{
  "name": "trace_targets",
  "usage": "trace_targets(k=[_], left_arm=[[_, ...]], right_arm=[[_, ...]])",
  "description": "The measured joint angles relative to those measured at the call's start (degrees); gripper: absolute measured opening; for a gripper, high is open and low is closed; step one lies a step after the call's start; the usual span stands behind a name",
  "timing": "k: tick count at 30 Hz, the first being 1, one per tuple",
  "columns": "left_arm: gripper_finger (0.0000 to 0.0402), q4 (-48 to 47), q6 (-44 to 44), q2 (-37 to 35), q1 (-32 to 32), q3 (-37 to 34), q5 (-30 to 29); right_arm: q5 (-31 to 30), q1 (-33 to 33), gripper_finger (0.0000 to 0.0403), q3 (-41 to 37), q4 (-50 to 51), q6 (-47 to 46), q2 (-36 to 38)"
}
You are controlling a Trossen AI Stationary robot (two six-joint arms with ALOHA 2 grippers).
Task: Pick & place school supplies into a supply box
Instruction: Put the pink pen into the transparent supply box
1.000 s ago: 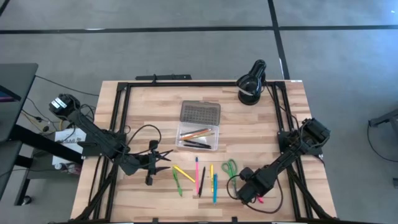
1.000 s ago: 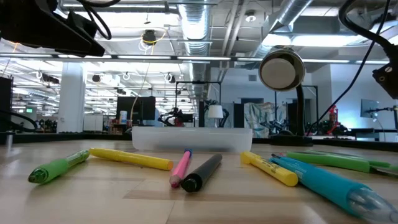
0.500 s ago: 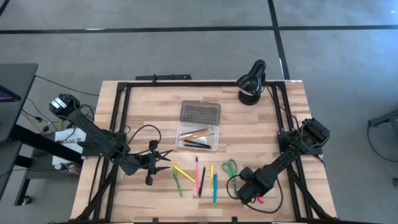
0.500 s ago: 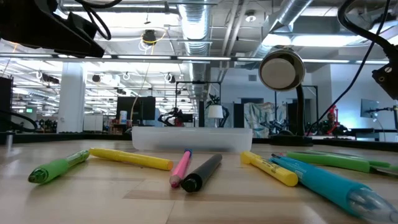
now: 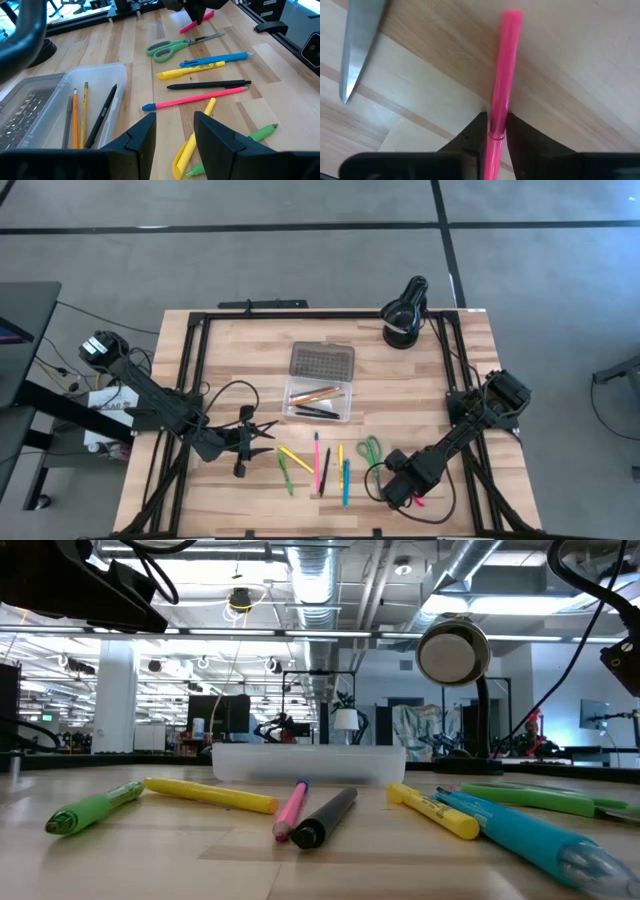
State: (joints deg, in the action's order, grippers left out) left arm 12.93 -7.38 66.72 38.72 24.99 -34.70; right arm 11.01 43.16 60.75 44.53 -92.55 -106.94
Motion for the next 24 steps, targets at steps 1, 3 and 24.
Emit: trace_targets(k=[1, 3, 24], left_arm=[[0.0127, 0.0, 0.0, 0.0, 0.0, 0.0, 0.0], [0.0127, 0.0, 0.0, 0.0, 0.0, 0.0, 0.0], [0.0127, 0.0, 0.0, 0.0, 0.0, 0.0, 0.0]], right_arm=[[0.0, 0.0, 0.0057, 0.0, 0.0, 0.0, 0.0], [-0.2, 0.0, 0.0055, 0.0, 0.2, 0.0, 0.0], [-4.3, 0.0, 0.0021, 4.0, 13.1, 2.7, -0.7]])
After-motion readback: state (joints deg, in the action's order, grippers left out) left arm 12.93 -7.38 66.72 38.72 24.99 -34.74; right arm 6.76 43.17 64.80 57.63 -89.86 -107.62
